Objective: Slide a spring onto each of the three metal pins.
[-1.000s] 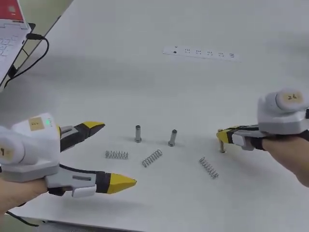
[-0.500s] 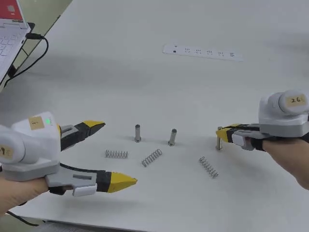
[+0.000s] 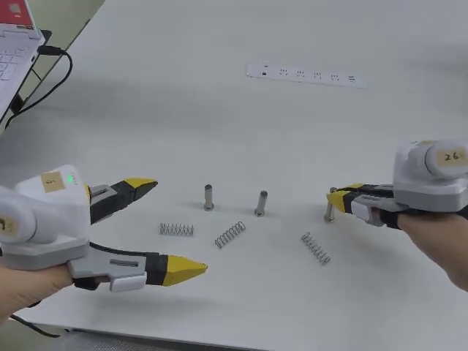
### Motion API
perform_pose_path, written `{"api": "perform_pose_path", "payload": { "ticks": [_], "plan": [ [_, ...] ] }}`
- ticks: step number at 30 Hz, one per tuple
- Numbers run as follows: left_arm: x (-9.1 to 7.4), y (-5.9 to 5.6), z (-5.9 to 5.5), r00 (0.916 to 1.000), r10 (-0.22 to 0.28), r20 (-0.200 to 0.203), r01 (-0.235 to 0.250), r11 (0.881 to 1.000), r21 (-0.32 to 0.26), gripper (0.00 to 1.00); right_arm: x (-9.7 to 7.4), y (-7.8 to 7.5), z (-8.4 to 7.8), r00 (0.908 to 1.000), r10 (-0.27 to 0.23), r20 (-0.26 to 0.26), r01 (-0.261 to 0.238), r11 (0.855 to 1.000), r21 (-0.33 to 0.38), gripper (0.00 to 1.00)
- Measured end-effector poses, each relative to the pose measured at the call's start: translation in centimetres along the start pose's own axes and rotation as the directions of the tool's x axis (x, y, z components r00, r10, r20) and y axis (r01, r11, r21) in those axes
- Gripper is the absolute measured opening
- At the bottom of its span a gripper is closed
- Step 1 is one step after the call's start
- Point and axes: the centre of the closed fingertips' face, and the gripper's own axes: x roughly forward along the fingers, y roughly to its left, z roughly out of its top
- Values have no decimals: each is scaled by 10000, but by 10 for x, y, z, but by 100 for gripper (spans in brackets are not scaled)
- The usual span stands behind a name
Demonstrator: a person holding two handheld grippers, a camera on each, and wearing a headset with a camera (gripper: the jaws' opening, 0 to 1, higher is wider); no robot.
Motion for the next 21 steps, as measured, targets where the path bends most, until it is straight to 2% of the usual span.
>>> {"api": "perform_pose_path", "payload": {
  "ticks": [12, 21],
  "plan": [
    [0, 0, 1, 9999, 20, 103, -20, 10000, -17, 92, -2, 3, -1, 9997, -81, 221, 90, 9991, -417, 6],
    [-1, 5, 3, 9997, 142, 222, -141, 9999, -46, 93, -6, 5, -4, 9996, -128, 234, 143, 9976, -677, 6]
  ]
}}
